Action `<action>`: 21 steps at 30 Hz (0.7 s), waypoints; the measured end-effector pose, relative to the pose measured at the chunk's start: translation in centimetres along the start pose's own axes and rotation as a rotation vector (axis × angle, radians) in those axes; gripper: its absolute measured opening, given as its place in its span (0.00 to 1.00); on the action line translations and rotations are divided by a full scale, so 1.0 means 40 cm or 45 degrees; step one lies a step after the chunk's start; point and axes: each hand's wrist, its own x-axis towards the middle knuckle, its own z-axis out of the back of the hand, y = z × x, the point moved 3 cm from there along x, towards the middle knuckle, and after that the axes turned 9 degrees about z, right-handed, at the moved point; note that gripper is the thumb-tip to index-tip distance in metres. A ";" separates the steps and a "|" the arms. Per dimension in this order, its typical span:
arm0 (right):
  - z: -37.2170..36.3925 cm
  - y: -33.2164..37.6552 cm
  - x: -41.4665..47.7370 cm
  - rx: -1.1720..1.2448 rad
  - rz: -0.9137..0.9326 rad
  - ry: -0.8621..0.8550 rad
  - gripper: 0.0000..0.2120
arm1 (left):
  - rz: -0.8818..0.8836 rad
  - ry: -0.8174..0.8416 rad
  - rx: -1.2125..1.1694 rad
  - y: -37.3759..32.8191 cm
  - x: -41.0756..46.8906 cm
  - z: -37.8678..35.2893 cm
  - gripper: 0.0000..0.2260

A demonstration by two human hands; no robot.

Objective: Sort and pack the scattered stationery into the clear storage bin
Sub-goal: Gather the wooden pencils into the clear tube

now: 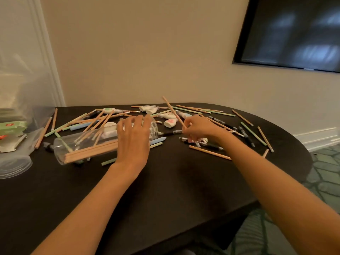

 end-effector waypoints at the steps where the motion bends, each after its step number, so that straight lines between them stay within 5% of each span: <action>1: 0.012 -0.024 -0.017 -0.164 -0.015 0.068 0.04 | -0.019 0.000 -0.002 -0.014 -0.005 0.000 0.29; 7: 0.049 -0.142 -0.122 -0.872 -0.090 0.216 0.10 | -0.081 0.007 -0.027 -0.105 -0.029 -0.001 0.29; 21: -0.032 -0.064 -0.087 -0.806 0.184 0.079 0.13 | 0.028 -0.089 -0.001 -0.084 -0.039 -0.020 0.30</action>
